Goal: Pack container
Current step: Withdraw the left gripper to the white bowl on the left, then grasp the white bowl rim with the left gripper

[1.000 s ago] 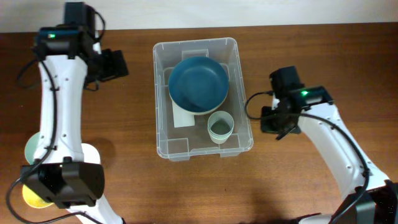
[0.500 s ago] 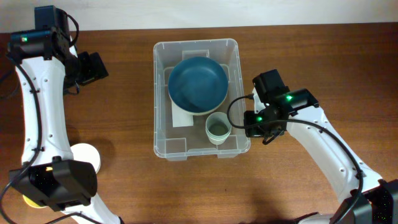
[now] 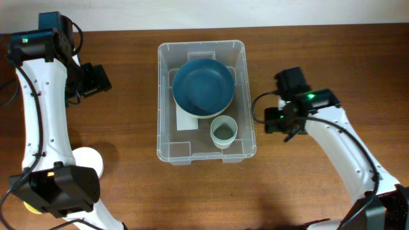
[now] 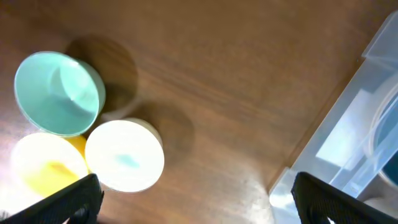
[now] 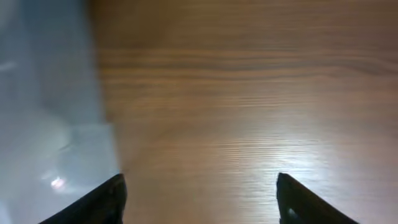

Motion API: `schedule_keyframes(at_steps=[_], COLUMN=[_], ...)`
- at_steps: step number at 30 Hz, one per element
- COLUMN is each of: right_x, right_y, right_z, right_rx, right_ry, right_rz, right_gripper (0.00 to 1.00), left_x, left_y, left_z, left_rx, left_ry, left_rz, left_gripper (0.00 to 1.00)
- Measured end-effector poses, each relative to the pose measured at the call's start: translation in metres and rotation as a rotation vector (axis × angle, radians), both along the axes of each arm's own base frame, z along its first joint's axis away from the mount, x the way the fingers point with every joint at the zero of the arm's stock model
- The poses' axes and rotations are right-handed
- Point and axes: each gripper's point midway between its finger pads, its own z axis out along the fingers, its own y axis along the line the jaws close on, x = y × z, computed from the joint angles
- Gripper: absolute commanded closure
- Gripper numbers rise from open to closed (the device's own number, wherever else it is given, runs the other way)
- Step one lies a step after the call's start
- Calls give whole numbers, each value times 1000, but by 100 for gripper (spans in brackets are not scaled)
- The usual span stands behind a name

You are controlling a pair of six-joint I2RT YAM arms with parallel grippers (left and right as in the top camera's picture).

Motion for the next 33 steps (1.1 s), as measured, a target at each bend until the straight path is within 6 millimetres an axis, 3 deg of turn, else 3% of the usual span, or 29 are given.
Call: schedule_keyframes(at_steps=[4,7,12,15,18,22,33], right_x=[4,2,1,1,2,0,-1], right_y=[-38,-60,-80,-84,-84,-83,-83], right_z=[1,0,1,1,2,1,1], right_rx=[-35,-49,-49,-48,-45,-42,-43], right_ry=[-4,4,4,3,2,10,15], right_rz=[-104,-160,-218,-230,-227,-226,-220], right_gripper=[21,21,21,21,21,21,21], left_x=[-17,-44,-87,-103,-108,-111,-97], left_y=[-4,-8,-8,-8,-9,-8,19], left_z=[11,22,24,-2,-62,-124,-193], left_rx=[3,24,67,72,62,34,-44], left_ry=[-10,-24,-117,-119,-30,89,194], left_rz=[-5,-2,39,60,65,77,180], left_gripper=[1,1,1,1,1,1,2])
